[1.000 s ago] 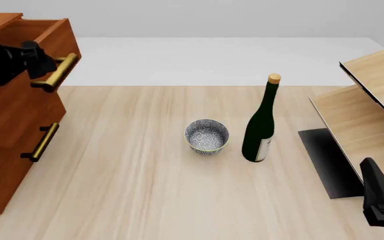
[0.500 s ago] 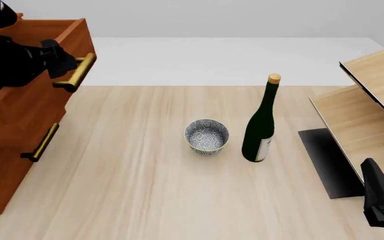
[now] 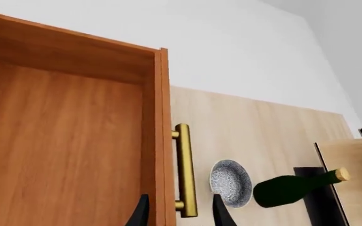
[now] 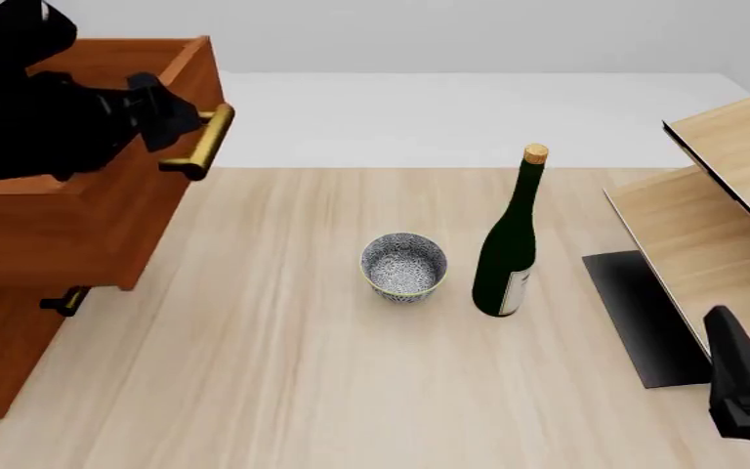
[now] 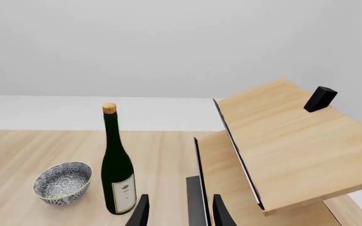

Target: Close the bottom drawer of the cabinet and open the top drawer.

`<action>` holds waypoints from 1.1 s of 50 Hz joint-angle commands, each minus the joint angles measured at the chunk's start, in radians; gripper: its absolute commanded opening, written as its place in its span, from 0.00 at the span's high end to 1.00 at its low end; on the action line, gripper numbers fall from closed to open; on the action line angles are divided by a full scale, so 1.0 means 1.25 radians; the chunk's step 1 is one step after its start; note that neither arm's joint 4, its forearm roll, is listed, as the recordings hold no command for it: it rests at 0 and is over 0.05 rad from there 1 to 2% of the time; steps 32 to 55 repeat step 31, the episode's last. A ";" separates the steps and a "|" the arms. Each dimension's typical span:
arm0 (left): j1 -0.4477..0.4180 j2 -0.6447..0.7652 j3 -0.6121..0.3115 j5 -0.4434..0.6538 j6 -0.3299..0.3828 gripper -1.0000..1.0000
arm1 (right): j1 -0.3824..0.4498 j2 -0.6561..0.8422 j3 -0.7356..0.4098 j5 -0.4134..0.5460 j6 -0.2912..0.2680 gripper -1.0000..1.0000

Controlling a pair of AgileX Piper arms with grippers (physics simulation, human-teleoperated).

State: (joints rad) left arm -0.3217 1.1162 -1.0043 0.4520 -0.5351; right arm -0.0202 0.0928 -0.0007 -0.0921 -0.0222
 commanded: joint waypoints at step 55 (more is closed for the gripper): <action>-0.152 0.052 0.101 -0.079 -0.009 0.00 | -0.001 0.032 0.000 -0.031 0.003 0.00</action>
